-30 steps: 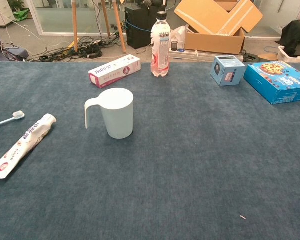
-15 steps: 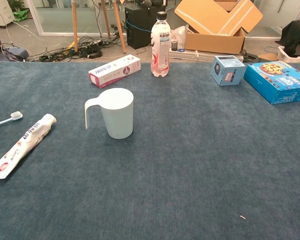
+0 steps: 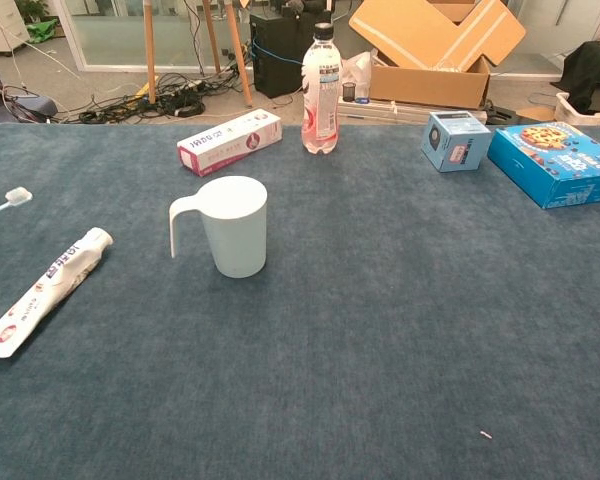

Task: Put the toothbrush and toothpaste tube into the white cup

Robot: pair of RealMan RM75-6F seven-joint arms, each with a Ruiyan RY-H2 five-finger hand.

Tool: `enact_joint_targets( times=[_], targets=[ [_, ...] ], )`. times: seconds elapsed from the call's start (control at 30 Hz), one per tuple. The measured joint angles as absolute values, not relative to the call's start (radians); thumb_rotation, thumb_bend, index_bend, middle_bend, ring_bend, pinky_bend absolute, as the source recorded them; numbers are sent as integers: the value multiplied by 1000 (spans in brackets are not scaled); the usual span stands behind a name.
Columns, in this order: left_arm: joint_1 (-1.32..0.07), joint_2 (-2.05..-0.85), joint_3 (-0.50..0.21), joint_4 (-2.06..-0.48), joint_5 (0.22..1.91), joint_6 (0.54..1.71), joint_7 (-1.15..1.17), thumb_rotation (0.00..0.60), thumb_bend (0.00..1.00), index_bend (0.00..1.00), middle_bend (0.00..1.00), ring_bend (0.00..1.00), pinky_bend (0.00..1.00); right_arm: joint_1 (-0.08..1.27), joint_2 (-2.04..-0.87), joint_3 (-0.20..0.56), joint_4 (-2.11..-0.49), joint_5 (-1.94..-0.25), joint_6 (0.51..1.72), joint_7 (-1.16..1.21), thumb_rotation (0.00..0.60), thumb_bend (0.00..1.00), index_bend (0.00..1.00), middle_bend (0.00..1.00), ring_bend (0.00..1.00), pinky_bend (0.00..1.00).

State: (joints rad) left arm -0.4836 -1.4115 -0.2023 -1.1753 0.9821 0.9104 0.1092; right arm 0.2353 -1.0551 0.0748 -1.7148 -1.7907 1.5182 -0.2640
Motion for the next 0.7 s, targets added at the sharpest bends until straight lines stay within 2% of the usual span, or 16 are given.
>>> enact_joint_targets(
  times=[0.5,0.7],
  targets=[
    [-472,-1246,-273,-1496,1025,1011,65,600,489,564,0,0,0,225,-1051,73,-1710,-1798,1539,-251,600,203,246,322,342,466],
    [-493,-1186,-316,-1642,1012,1010,43,600,489,566,0,0,0,220,-1049,71,-1703,-1799,1548,-237,600,203,246,322,342,466]
  ],
)
